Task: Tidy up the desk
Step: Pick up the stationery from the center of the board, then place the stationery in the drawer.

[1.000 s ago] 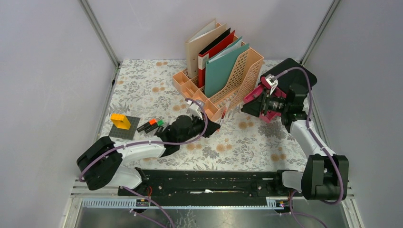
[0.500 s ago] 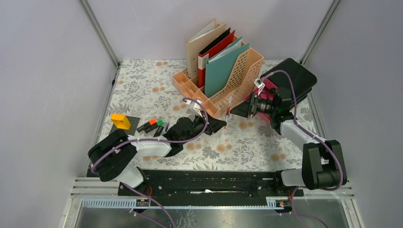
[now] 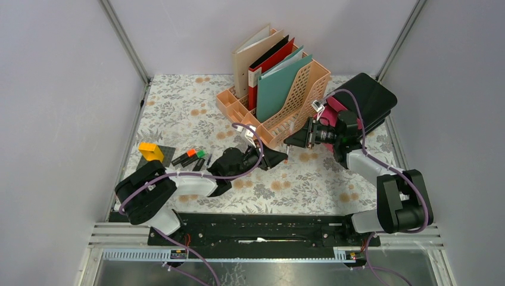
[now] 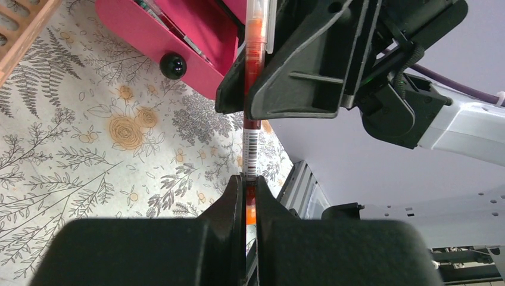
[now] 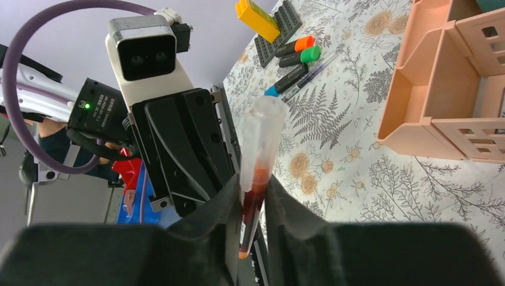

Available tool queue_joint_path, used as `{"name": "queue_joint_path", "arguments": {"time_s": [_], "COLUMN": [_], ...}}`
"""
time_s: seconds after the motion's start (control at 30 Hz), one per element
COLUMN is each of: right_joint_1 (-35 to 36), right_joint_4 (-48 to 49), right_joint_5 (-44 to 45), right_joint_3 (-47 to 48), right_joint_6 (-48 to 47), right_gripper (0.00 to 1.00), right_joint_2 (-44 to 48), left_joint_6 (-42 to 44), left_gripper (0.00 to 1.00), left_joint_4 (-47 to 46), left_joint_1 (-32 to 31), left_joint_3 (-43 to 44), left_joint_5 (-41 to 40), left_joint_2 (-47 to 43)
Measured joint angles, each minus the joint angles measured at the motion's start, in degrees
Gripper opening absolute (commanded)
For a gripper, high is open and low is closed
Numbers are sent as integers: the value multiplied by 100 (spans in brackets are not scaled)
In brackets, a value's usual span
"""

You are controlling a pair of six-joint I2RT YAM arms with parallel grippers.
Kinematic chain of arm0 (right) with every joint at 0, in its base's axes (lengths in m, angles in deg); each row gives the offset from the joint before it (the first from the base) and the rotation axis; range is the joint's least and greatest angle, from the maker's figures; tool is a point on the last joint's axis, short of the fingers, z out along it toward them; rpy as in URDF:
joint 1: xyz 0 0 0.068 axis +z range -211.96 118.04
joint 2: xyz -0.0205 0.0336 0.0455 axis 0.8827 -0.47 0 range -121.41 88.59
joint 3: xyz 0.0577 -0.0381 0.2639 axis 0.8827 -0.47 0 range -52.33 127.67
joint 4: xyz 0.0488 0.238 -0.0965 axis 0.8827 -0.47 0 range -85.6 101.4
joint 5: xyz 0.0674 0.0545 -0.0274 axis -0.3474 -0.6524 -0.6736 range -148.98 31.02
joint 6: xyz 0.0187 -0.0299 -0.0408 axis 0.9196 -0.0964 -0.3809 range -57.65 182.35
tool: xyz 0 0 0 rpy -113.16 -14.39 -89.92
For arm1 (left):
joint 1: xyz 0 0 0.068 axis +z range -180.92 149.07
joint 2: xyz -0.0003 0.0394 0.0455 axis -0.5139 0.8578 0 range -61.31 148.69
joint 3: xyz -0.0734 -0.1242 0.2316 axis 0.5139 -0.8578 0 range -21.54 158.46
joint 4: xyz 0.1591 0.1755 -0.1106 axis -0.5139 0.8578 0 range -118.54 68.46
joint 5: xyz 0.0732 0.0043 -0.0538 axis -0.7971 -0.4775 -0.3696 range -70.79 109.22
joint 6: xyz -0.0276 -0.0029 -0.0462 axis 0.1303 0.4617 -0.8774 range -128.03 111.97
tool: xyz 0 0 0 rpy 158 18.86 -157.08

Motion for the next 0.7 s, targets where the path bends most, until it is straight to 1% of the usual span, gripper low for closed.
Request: {"name": "queue_joint_path", "arguments": {"time_s": [0.07,0.1,0.13,0.17,0.2,0.23,0.27,0.33,0.4,0.47,0.57,0.63,0.7], "right_joint_1": [4,9,22,24,24,24,26,33,35,37,39,35,20], "right_joint_4": [0,4,0,-7,-9,-13,-17,-105,-334,-769,-1716,-2511,-3263], "right_joint_5": [-11,-26,-22,-24,-28,-39,-66,-72,-74,-66,15,175,411], "right_joint_3": [0,0,0,0,0,0,4,13,66,199,586,955,1307], "right_joint_6": [33,50,39,20,4,-31,-90,-269,-527,-951,-1827,-2570,-3272], "right_gripper": [5,3,1,0,0,0,0,0,0,0,0,0,0], "right_joint_2": [-24,-26,-28,-37,-44,-44,-44,-42,-31,4,98,195,291], "left_joint_6": [7,7,4,7,13,37,48,103,197,348,686,988,1272], "left_gripper": [0,0,5,19,36,46,53,64,72,78,88,95,99], "left_joint_4": [-26,-15,-20,-22,-20,-15,2,33,162,391,927,1388,1792], "left_joint_1": [0,0,0,0,0,0,2,7,22,39,72,85,101], "left_joint_3": [11,11,11,11,11,11,11,11,11,0,-13,-24,-28], "left_joint_5": [20,24,42,52,57,68,81,118,133,127,-9,-232,-487], "left_joint_2": [0,13,28,35,35,35,35,24,-28,-184,-640,-1060,-1456]}}
